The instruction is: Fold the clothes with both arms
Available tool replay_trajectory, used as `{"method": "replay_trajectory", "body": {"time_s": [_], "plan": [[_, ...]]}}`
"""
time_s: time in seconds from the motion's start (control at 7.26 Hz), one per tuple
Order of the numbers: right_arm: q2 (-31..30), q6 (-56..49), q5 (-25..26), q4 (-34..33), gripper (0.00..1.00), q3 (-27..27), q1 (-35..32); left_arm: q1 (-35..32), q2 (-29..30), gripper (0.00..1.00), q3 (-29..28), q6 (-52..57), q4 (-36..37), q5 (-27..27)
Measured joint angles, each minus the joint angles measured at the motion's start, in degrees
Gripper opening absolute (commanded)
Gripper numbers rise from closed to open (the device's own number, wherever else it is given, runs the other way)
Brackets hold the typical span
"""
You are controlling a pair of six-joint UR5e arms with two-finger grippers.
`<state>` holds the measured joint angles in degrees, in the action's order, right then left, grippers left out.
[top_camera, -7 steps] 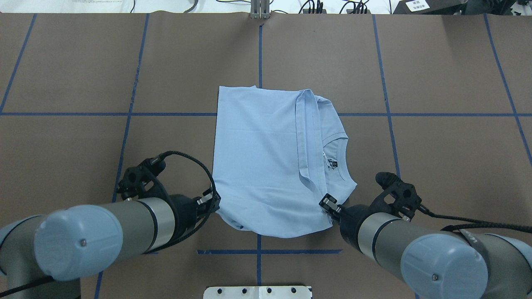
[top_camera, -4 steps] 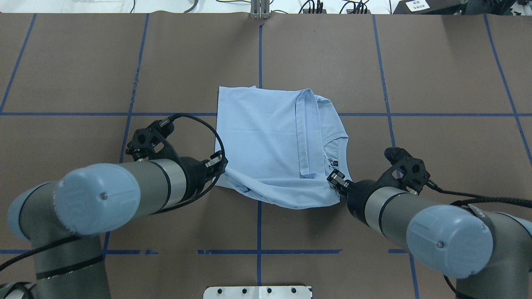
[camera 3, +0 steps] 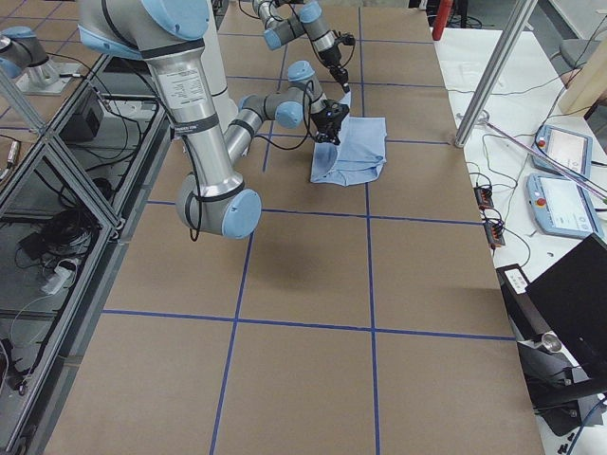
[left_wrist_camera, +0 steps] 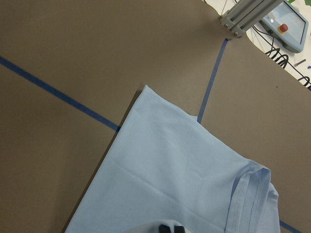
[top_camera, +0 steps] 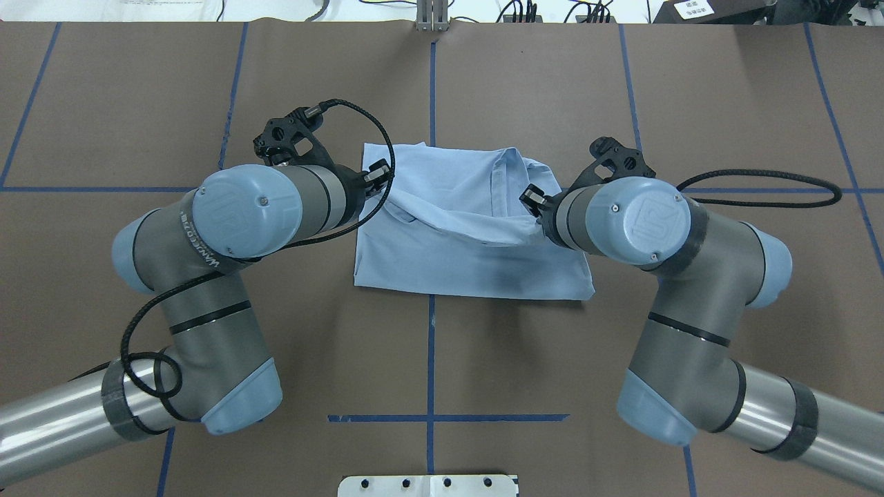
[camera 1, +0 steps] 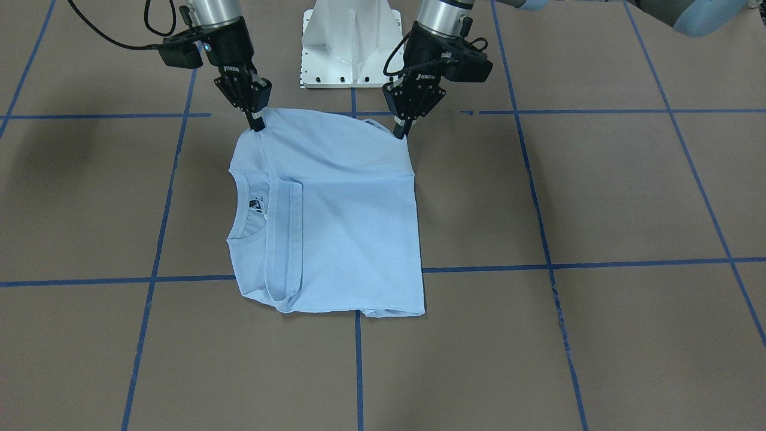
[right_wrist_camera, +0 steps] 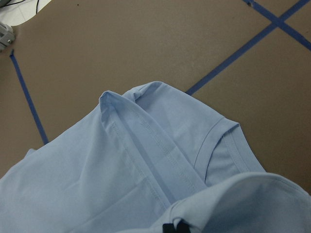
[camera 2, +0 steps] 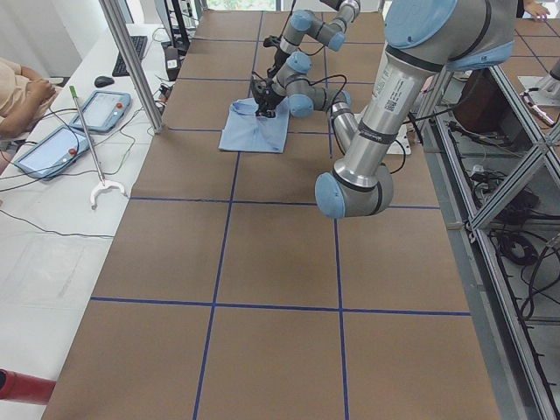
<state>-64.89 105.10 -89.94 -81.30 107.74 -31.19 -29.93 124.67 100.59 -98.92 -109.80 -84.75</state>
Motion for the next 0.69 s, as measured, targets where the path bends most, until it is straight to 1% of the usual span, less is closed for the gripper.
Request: {"method": "replay_trajectory", "body": {"time_s": [0.14, 0.28, 0.41, 0.55, 0.69], "plan": [[1.34, -2.53, -2.31, 4.16, 0.99, -4.95, -1.84, -0.44, 1.02, 0.46, -4.23, 1.19, -2.99, 0.14], [3.55, -6.1, -5.27, 10.33, 1.0, -12.56, -4.59, -1.86, 2.35, 0.76, -9.22, 4.28, -6.45, 0.23], [7.7, -12.78, -8.95, 14.99, 1.0, -21.66, -8.56, -4.37, 4.6, 1.0, -15.0, 8.02, -9.89, 0.25], [12.12, -19.83, -12.66, 17.06, 1.0, -29.27, -12.47, -6.61, 6.63, 1.0, -19.6, 10.59, -12.45, 0.23], [14.81, -24.96, -16.58, 17.88, 1.0, -33.65, -15.5, -7.92, 7.53, 1.0, -22.02, 11.67, -13.82, 0.17]]}}
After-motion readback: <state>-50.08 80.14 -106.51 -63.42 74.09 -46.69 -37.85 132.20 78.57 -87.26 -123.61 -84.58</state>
